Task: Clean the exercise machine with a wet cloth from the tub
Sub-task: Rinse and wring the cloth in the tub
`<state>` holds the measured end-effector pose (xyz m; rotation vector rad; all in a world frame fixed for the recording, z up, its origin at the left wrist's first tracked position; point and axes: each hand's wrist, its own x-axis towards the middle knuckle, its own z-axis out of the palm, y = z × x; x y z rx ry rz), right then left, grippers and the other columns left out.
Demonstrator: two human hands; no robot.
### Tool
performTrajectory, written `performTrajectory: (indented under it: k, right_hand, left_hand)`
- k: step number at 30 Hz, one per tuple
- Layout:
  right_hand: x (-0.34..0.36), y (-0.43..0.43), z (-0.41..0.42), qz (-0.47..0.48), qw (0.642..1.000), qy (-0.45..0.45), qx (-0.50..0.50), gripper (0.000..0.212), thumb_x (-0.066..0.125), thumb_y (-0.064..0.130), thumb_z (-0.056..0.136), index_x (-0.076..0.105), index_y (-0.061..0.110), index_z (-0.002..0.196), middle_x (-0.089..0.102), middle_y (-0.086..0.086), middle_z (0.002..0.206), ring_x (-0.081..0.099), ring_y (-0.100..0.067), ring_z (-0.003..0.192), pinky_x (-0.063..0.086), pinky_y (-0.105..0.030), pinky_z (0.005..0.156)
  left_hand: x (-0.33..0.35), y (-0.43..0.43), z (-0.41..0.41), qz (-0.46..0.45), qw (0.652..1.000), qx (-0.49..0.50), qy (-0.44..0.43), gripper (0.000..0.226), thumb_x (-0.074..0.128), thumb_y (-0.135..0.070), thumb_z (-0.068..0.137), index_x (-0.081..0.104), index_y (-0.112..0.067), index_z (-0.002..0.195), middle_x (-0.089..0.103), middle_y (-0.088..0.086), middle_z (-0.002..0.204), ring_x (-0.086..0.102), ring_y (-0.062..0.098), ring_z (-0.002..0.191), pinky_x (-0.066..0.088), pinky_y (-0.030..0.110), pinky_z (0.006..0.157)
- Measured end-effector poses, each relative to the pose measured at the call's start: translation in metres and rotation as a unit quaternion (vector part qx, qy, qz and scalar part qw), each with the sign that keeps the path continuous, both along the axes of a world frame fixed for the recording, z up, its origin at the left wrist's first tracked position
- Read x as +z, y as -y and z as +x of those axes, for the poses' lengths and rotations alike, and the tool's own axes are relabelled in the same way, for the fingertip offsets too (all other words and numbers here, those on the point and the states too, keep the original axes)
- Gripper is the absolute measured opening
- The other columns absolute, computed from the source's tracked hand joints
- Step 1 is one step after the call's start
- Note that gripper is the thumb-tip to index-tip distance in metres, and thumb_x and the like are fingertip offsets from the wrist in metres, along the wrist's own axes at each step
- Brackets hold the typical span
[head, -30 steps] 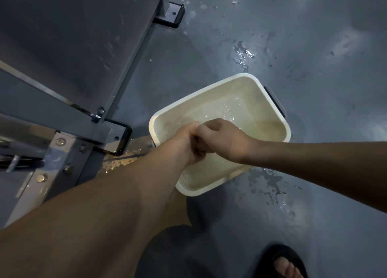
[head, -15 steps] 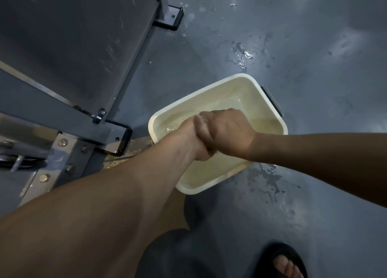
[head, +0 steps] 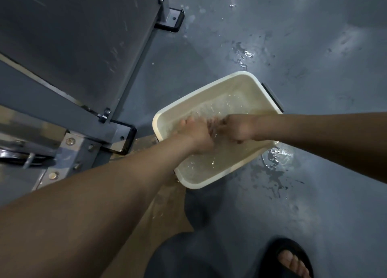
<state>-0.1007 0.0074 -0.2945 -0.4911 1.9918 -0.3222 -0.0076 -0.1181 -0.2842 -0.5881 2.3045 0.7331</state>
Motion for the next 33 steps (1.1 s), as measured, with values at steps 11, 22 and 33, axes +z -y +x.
performTrajectory:
  k: [11, 22, 33]
  right_hand:
    - [0.027, -0.011, -0.017, -0.113, 0.929, 0.235, -0.262, 0.019, 0.05, 0.027, 0.096, 0.051, 0.02, 0.078, 0.044, -0.002, 0.067, 0.045, -0.015, 0.055, 0.041, -0.027, 0.06]
    - [0.039, -0.003, -0.018, -0.085, 0.855, 0.377, -0.347, 0.023, 0.051, 0.024, 0.091, 0.054, 0.009, 0.109, 0.061, -0.015, 0.089, 0.06, -0.029, 0.075, 0.056, -0.034, 0.074]
    - [0.047, -0.008, -0.02, -0.117, 0.799, 0.464, -0.364, 0.03, 0.041, -0.014, 0.088, 0.057, -0.007, 0.111, 0.064, -0.023, 0.111, 0.067, -0.034, 0.104, 0.059, -0.035, 0.094]
  left_hand:
    - [0.025, 0.018, -0.001, 0.297, 0.938, 0.146, -0.101, 0.013, 0.07, 0.002, 0.085, 0.066, 0.004, 0.096, 0.071, 0.02, 0.081, 0.064, 0.031, 0.067, 0.058, 0.039, 0.067]
    - [0.032, 0.014, 0.002, 0.494, 0.777, 0.375, -0.114, 0.027, 0.053, 0.023, 0.087, 0.059, 0.012, 0.111, 0.07, 0.029, 0.103, 0.074, 0.033, 0.09, 0.064, 0.034, 0.079]
    - [0.026, 0.021, 0.015, 0.046, 0.965, -0.236, -0.108, 0.086, 0.054, -0.008, 0.089, 0.009, -0.024, 0.16, 0.02, -0.004, 0.147, 0.041, 0.024, 0.131, 0.047, 0.038, 0.1]
